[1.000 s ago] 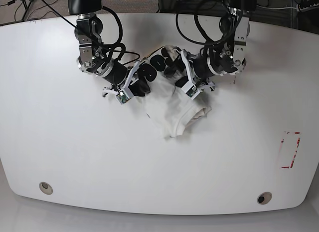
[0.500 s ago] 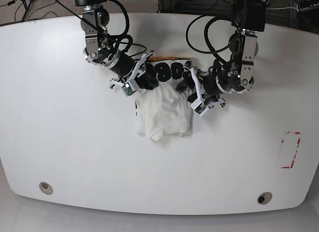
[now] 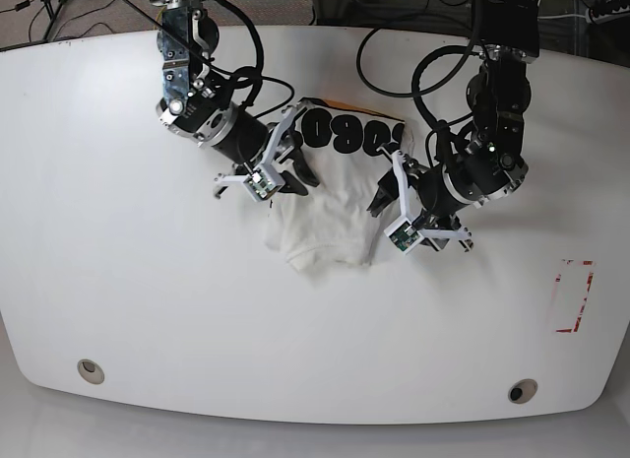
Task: Fold the T-shirt properly
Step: 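Lift and compress the bundle between both grippers, then release right gripper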
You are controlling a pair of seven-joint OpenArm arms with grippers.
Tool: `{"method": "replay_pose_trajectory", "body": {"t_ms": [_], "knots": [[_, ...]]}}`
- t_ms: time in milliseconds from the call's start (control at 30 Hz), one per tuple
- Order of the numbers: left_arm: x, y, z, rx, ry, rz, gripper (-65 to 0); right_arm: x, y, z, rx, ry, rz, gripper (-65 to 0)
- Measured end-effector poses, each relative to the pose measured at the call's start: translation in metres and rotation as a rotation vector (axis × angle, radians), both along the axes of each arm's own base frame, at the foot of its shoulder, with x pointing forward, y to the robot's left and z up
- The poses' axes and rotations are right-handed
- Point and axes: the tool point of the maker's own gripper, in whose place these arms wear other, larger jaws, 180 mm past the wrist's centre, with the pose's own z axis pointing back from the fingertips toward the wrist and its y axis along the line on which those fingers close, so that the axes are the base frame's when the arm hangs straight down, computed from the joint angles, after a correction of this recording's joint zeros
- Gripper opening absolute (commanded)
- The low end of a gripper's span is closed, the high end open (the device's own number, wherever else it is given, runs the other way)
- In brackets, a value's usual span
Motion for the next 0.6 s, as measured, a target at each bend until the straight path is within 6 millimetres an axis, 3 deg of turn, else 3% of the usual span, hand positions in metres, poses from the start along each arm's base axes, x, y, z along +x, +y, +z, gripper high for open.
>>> {"method": "replay_pose_trajectory", "body": {"t_ms": [67,233,433,600], "knots": [[0.001,-0.010,0.010,-0.031,-0.026,-0.006,-35.0,0.004,-0.014,0.008,-0.033,-0.023,-0.027,-53.6],[0.003,-0.026,0.012,-0.111,-0.007,0.056,-34.2,0.011,-0.048,0.020,-0.098,-0.055,-0.100,-53.4],[0.006,-0.056,0.027,-0.272,-0.053,0.132,-22.1,0.018,-0.083,0.027,-0.147,-0.080,-0.167,-53.4],[-0.001,-0.078,0.018,-0.323,-0.075,0.227,-15.3,0.021,-0.107,0.029,-0.171,-0.085,-0.223,-53.4]]}}
